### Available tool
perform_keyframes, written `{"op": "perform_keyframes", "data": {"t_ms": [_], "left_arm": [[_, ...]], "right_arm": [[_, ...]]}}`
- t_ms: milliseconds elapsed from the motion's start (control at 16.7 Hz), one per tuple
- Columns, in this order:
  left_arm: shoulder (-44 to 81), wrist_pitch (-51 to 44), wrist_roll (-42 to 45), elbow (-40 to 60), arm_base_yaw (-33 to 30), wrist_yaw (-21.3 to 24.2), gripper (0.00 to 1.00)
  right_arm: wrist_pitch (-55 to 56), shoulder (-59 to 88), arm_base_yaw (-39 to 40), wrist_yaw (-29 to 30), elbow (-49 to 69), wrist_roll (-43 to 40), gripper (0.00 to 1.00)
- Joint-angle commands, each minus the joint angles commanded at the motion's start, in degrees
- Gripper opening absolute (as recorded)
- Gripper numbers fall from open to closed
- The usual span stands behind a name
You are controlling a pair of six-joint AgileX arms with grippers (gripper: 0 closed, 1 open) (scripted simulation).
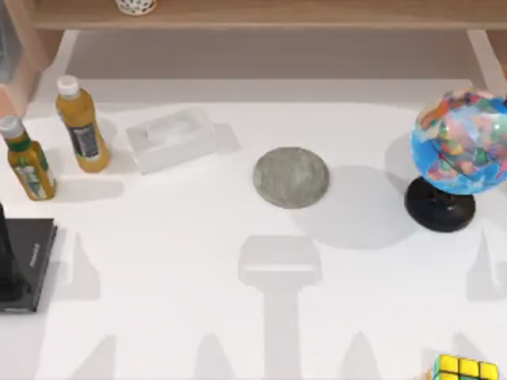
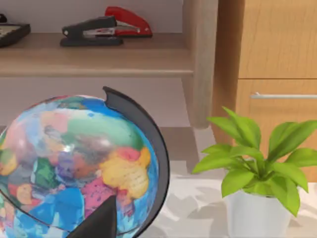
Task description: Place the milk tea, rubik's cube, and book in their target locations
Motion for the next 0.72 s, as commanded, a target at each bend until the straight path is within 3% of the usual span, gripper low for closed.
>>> {"op": "perform_keyframes", "data": {"t_ms": [360, 720], "left_arm": [[6.1, 3.7, 0.1, 4.9, -1.3, -1.5, 1.00], [33.3, 16.1, 0.1, 21.6, -6.5, -6.2, 1.00]], "right_arm": [[0.0, 0.0, 0.0, 0.0, 0.0, 0.0, 1.00], [0.0, 0.0, 0.0, 0.0, 0.0, 0.0, 1.00]]}}
